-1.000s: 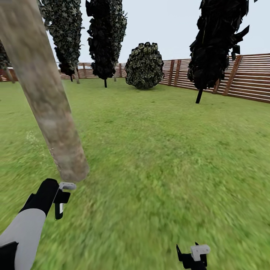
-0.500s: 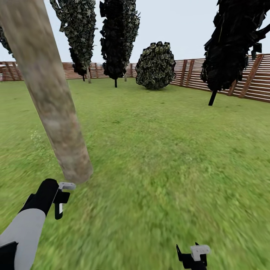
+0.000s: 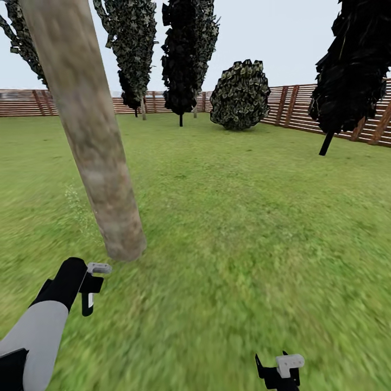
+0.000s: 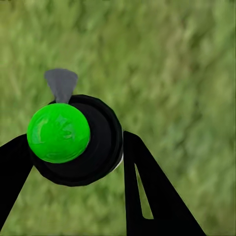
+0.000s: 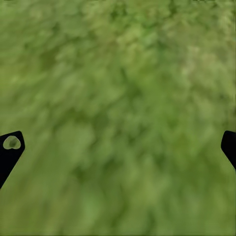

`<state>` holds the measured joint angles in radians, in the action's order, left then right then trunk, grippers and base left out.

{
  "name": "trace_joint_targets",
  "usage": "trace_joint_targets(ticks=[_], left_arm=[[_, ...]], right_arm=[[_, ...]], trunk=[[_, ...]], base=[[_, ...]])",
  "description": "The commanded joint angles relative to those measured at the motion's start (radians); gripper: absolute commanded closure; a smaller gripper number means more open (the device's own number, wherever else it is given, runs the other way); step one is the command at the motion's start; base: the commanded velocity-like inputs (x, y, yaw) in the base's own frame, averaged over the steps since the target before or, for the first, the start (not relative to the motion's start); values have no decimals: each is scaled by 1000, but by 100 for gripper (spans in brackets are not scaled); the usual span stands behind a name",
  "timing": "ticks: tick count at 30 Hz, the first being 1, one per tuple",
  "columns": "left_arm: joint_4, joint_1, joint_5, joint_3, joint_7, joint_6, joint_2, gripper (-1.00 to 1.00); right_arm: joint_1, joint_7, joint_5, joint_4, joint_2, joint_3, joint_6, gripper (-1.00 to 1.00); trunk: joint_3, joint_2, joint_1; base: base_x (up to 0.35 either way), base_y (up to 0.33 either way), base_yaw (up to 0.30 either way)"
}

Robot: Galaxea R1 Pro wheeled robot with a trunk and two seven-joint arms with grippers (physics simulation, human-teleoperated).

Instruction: In the garden, pick up the pesticide atomizer on the floor and spray pesticide onto both trees until each tree trunk is fully covered.

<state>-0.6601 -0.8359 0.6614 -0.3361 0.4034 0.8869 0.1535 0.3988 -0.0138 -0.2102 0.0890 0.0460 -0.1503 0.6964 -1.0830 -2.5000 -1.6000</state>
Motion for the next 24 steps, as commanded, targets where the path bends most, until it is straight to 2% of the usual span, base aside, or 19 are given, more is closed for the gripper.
trace_joint_targets(ticks=[1,10,14,18,20,21,22,23,24], left_arm=[[0,0,0,1,1,0,-1,100],[2,2,0,3,2,3,-4,100],[-2,1,1,6,2,2,-26,100],[-6,-11,5,7,0,4,-138,100],[-7,-12,9,7,0,7,-170,100],[-6,-13,11,7,0,8,-174,100],[-7,-14,10,0,1,10,-162,100],[-6,-12,4,-4,2,10,-105,100],[-5,-8,3,-4,2,10,-93,100]], right_arm=[[0,0,0,0,0,0,0,-100],[0,0,0,1,0,0,0,-100],[0,0,0,1,0,0,0,-100],[0,0,1,2,0,0,0,-100],[0,0,1,2,0,0,0,-100],[0,0,0,2,0,0,0,-100],[0,0,0,2,0,0,0,-100],[0,0,0,2,0,0,0,-100],[0,0,0,2,0,0,0,-100]], trunk=[[0,0,0],[0,0,0],[0,0,0],[0,0,0],[0,0,0],[0,0,0],[0,0,0],[0,0,0],[0,0,0]], base=[[219,0,3],[277,0,0],[24,0,0],[1,0,0],[0,0,0],[0,0,0],[0,0,0],[0,0,0],[0,0,0]])
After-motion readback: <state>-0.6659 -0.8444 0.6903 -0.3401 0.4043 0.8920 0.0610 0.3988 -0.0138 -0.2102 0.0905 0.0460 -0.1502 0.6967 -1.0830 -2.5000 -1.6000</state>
